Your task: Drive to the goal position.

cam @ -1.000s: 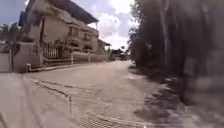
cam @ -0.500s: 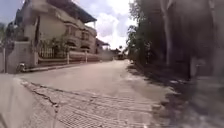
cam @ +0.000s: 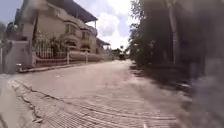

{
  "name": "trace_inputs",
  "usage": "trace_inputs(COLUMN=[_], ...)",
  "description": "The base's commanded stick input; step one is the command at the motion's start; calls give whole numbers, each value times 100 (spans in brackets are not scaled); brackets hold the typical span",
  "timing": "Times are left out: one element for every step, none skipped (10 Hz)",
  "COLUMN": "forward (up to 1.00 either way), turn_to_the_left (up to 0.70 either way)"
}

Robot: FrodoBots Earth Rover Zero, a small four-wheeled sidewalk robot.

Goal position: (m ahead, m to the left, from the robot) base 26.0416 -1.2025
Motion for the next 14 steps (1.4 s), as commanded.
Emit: trace_inputs(forward=[70,70,70,70,70,70,70,70,70,70,70,70,70,70], turn_to_the_left=[-31,-31,-31,-31,-21,-9,0,0,0,0,0,0,0,0])
